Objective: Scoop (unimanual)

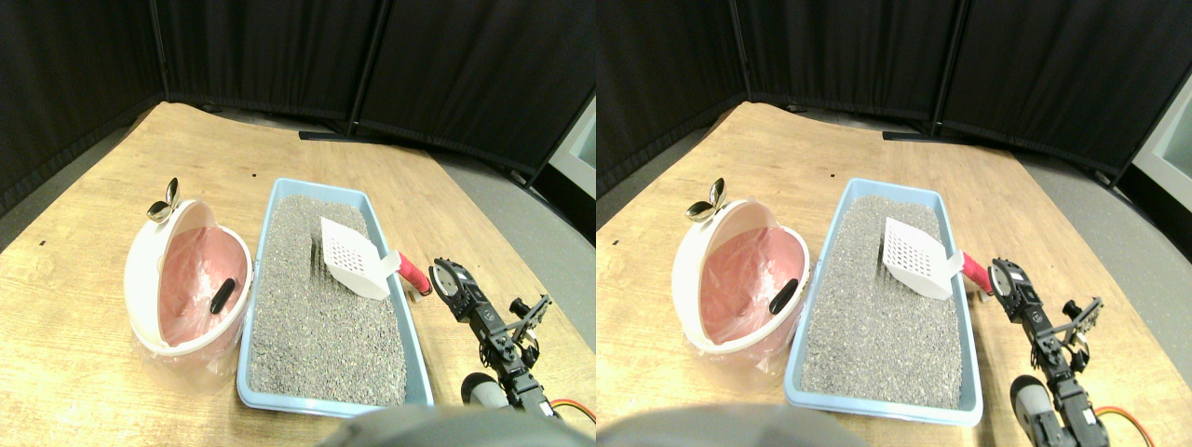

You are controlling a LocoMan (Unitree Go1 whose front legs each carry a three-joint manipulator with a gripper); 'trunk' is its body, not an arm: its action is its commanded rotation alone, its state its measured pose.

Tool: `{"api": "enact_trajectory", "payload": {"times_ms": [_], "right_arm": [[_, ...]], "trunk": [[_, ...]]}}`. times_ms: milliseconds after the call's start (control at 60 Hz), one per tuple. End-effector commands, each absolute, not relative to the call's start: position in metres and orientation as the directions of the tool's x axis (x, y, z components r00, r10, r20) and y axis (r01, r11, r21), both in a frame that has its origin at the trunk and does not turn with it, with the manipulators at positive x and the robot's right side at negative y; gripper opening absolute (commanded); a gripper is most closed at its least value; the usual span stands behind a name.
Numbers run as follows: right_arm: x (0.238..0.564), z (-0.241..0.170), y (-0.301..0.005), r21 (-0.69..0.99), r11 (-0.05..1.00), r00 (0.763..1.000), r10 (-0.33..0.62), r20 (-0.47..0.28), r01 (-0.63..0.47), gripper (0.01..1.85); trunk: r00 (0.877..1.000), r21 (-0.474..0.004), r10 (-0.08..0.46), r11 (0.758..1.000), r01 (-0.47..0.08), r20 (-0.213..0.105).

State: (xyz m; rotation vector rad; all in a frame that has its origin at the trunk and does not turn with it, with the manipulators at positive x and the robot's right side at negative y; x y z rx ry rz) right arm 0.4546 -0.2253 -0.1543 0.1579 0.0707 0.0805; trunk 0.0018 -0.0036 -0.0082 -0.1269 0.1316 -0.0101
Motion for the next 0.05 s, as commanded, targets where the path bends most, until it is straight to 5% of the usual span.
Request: {"api": "enact_trajectory", "payload": {"times_ms": [17,50], "right_arm": [[0.4549,-0.1461,-0.2198,0.158,0.983,0.995,0.098,-0.022,-0.093,0.06],[0.4545,-0.1457,-0.2192,0.155,0.984,0.995,0.094,-0.021,-0.089,0.06]], "trunk": [[0.993,-0.138,-0.043,0.99,0.028,-0.107],[0.993,-0.138,-0.047,0.99,0.032,-0.108]]}}
